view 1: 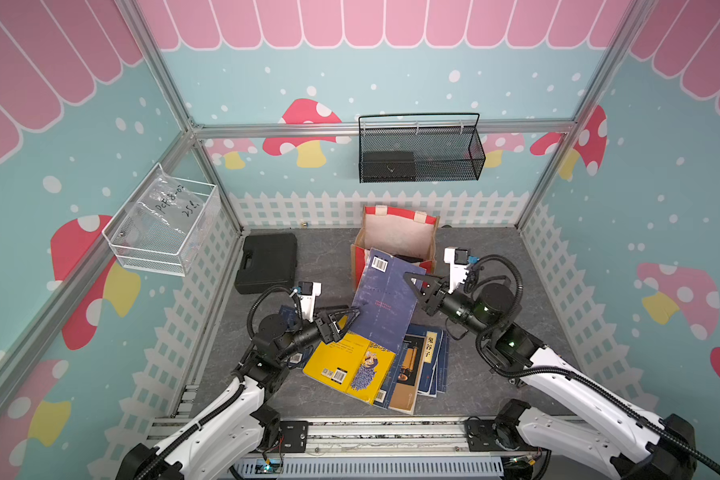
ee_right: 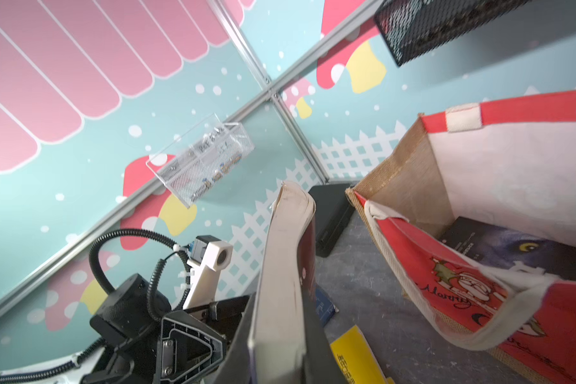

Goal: Put the books into the canvas bag
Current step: Pick up the book from the book.

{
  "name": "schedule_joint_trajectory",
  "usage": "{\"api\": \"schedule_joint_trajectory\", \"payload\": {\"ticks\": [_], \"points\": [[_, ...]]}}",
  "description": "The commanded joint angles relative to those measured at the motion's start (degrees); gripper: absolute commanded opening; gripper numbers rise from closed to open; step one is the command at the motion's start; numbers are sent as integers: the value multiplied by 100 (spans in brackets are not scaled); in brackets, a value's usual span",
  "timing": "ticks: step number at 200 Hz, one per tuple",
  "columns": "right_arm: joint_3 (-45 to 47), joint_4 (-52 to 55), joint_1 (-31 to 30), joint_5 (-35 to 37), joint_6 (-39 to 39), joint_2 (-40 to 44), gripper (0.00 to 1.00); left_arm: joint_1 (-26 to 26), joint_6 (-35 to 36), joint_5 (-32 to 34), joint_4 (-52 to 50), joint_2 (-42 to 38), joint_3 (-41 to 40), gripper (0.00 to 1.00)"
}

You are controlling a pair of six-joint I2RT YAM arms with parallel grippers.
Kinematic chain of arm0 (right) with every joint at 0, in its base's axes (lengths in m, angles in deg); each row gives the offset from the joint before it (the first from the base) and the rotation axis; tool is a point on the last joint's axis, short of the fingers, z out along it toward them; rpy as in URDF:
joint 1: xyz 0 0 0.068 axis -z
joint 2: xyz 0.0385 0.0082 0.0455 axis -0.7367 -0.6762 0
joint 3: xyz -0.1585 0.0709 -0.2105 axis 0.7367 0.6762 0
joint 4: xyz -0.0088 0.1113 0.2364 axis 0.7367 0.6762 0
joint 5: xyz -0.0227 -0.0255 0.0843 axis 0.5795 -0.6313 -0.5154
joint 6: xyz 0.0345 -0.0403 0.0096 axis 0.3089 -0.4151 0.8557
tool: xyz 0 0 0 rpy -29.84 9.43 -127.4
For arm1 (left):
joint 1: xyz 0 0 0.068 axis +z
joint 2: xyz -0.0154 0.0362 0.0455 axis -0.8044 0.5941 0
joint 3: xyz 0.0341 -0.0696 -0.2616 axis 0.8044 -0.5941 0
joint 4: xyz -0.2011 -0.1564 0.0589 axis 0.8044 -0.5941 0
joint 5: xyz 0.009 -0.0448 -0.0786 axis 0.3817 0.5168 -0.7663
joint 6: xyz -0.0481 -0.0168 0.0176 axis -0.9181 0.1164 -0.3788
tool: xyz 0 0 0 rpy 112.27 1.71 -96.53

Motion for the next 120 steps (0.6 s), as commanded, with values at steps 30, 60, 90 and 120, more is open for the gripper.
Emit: {"api": "schedule_joint_trajectory", "payload": {"ticks": [30, 60, 90, 120], "points": [[247, -940, 11, 740, 682, 377, 0, -554, -1049, -237, 2912, 1454, 376, 68], [376, -889, 11, 969, 580, 398, 0, -643, -1447, -297, 3716, 2096, 595, 13], [276, -336, 26, 1082, 165, 471, 0, -587, -1527, -479, 3694, 2200, 688, 0], [-260, 662, 524, 76, -548, 421, 19, -287, -1246, -1190, 2117, 1806, 1097, 0]]}}
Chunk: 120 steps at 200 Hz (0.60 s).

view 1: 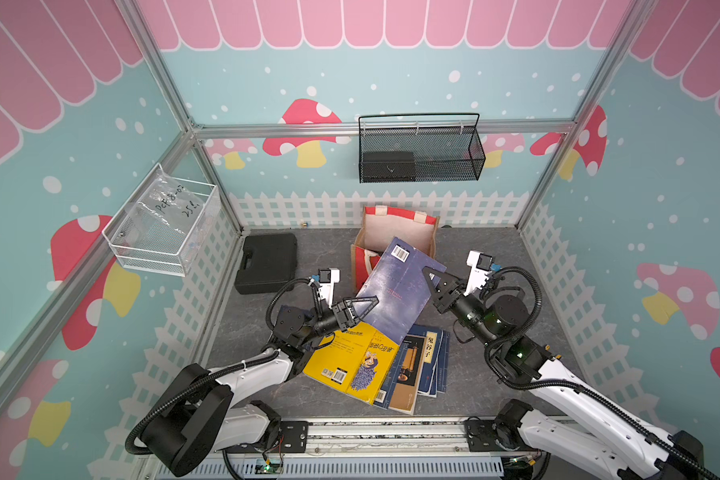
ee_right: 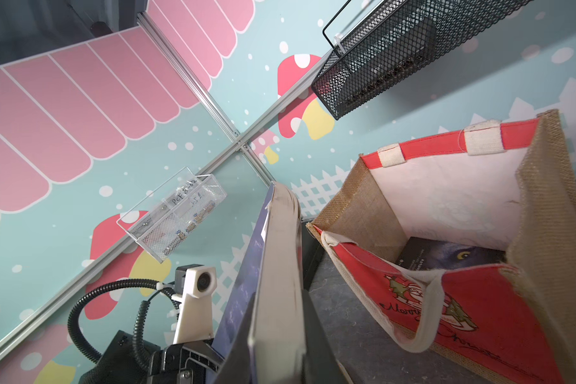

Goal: Put the books into the canvas bag
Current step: Pick up the book from the book.

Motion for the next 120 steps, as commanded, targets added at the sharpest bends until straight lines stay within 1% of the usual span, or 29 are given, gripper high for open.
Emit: {"api": "schedule_joint_trajectory", "payload": {"ticks": [1, 4, 9, 13, 18, 35, 38, 50, 61, 72, 78, 85, 106, 120], "points": [[-525, 619, 363, -835, -550, 59, 21, 233, 143, -653, -837, -388, 533, 0], [-578, 733, 460, -999, -609, 53, 26, 268, 237, -738, -1091, -459, 600, 0], [-683, 904, 621, -1264, -721, 50, 37, 330, 434, -890, -1655, -576, 744, 0], [-770, 1065, 772, -1506, -820, 47, 50, 367, 646, -1029, -2158, -676, 874, 0], [-902, 1309, 960, -1758, -947, 43, 61, 405, 972, -1155, -2871, -811, 1057, 0], [-1414, 2243, 1500, -2281, -1644, 8, 88, 447, 2490, -1198, -5470, -1290, 1716, 0], [-1486, 2374, 1544, -2311, -1725, -5, 91, 446, 2715, -1182, -5866, -1369, 1830, 0], [-1833, 2942, 1788, -2645, -2233, -102, 94, 455, 3441, -1158, -6985, -1603, 2181, 0], [-1995, 3147, 1925, -3139, -2578, -201, 95, 479, 3795, -1241, -7571, -1724, 2410, 0], [-2108, 3230, 1978, -3785, -2841, -306, 96, 495, 4104, -1395, -8060, -1744, 2630, 0], [-2136, 3253, 1991, -4210, -2965, -386, 96, 499, 4273, -1473, -8285, -1727, 2739, 0], [-2183, 3309, 1996, -4541, -3079, -479, 96, 507, 4448, -1579, -8530, -1697, 2838, 0], [-2172, 3378, 1996, -5286, -3290, -675, 96, 508, 4840, -1936, -9046, -1589, 3103, 0], [-2093, 3389, 2000, -5790, -3395, -775, 96, 508, 4938, -2135, -9143, -1567, 3179, 0]]}}
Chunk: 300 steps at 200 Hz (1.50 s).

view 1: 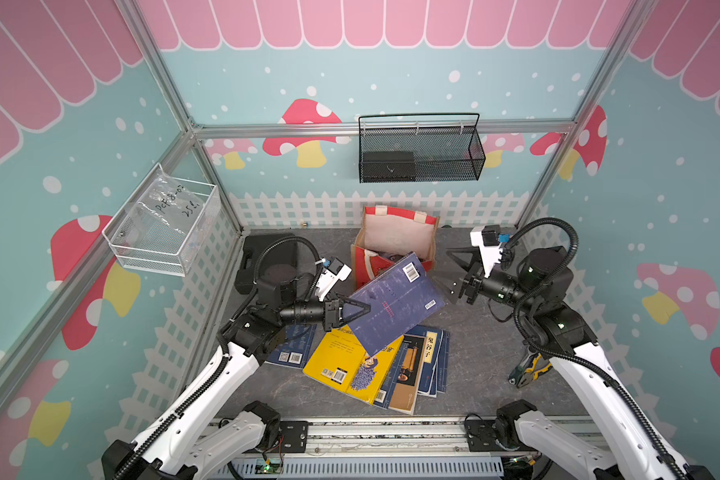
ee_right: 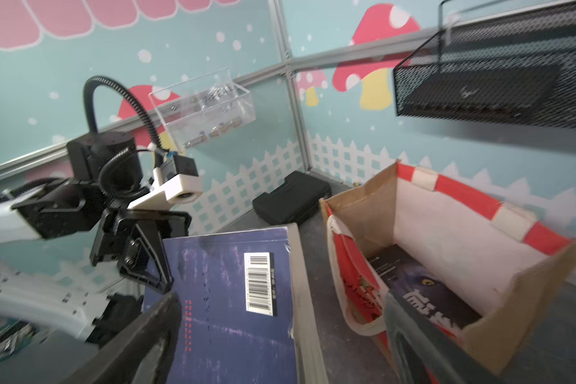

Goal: Put the books into the canvas bag
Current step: Pick up the book from the book.

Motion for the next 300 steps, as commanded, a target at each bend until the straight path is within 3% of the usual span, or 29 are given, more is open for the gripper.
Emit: {"api": "schedule_joint_trajectory", "payload": {"ticks": [1, 38, 78, 104, 120, 156, 174, 181, 193, 203, 210, 228, 265, 300], "points": [[66, 385, 35, -1478, -606, -159, 96, 36, 816, -649, -850, 13, 314, 0], [323, 863, 24, -1489, -1090, -221, 96, 57, 1075, -1000, -972, -79, 421, 0], [775, 784, 22, -1654, -1120, -196, 96, 125, 1216, -1333, -1026, -121, 493, 0], [1054, 246, 24, -2299, -826, -76, 90, 139, 1261, -1424, -1024, -132, 517, 0], [1209, -120, 19, -2628, -576, 10, 79, 302, 1262, -1414, -993, -104, 522, 0], [1392, -768, 15, -3062, -20, 94, 41, 357, 1158, -1398, -801, -9, 481, 0], [1429, -1170, 15, -3177, 332, 146, 18, 392, 1125, -1335, -755, 6, 450, 0], [1417, -1308, 15, -3140, 481, 169, 3, 416, 1121, -1265, -753, 7, 448, 0], [1324, -1447, 15, -2905, 699, 176, 0, 465, 1096, -1117, -752, 6, 440, 15], [1170, -1505, 23, -2579, 896, 121, 0, 520, 1073, -989, -743, -6, 431, 43], [1015, -1505, 28, -2325, 1022, 47, 0, 578, 1038, -778, -743, -34, 413, 57], [479, -1505, 66, -1919, 1359, -260, 0, 767, 973, 17, -749, -144, 324, 73], [-636, -1503, 270, -866, 1870, -838, 0, 1357, 755, 1052, -746, -383, 179, 81], [-1186, -1511, 757, 150, 2626, -1367, 0, 1410, 849, 2032, -928, -558, 172, 81]]}}
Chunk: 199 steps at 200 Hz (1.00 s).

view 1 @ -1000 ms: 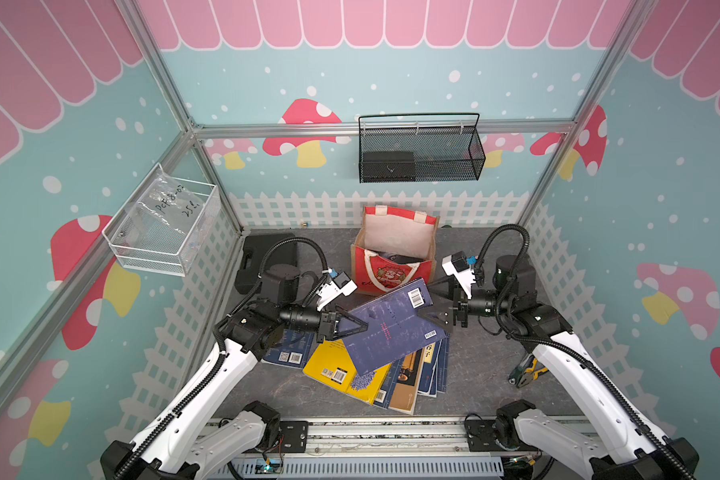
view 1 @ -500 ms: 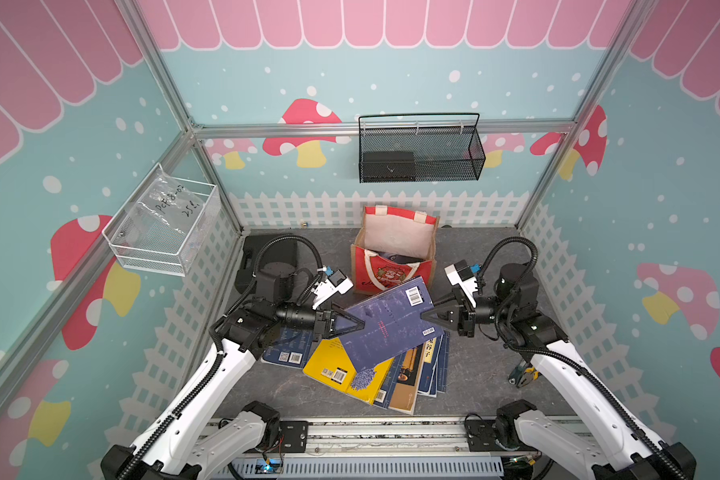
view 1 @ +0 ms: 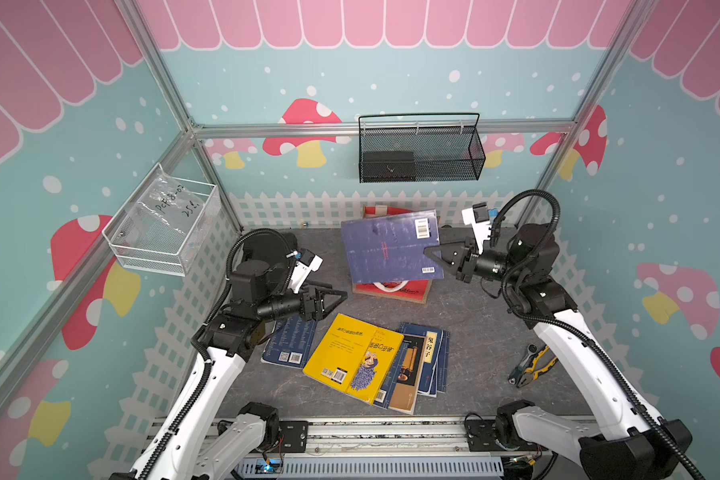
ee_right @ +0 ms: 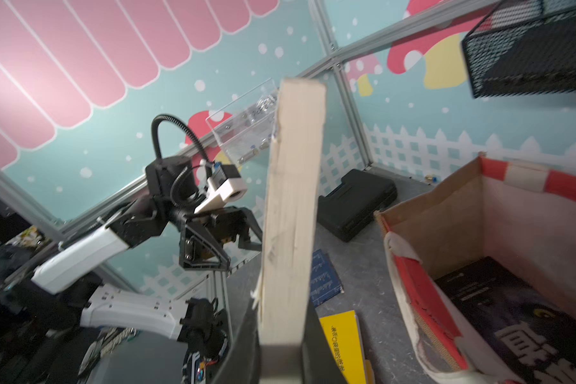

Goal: Put the books into the canvas bag
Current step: Pick up the book from the book, then place the book in the canvas bag.

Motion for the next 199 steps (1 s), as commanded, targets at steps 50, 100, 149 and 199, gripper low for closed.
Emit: {"api": "schedule_joint_trajectory", "payload": {"ticks": [50, 100, 149, 199], "points": [[-608, -301, 558, 1758, 1485, -858, 0, 21, 149, 1317, -306, -253, -49, 84], [-136, -633, 483, 1767, 1920, -1218, 0, -36, 152, 1439, -301, -246, -49, 87], [-13, -697, 53, 2300, 2189, -1693, 0, -109, 143, 1419, -276, -295, -66, 88], [-439, -320, -315, 3126, 2422, -2280, 0, -274, 167, 1517, -299, -450, -102, 99]]}}
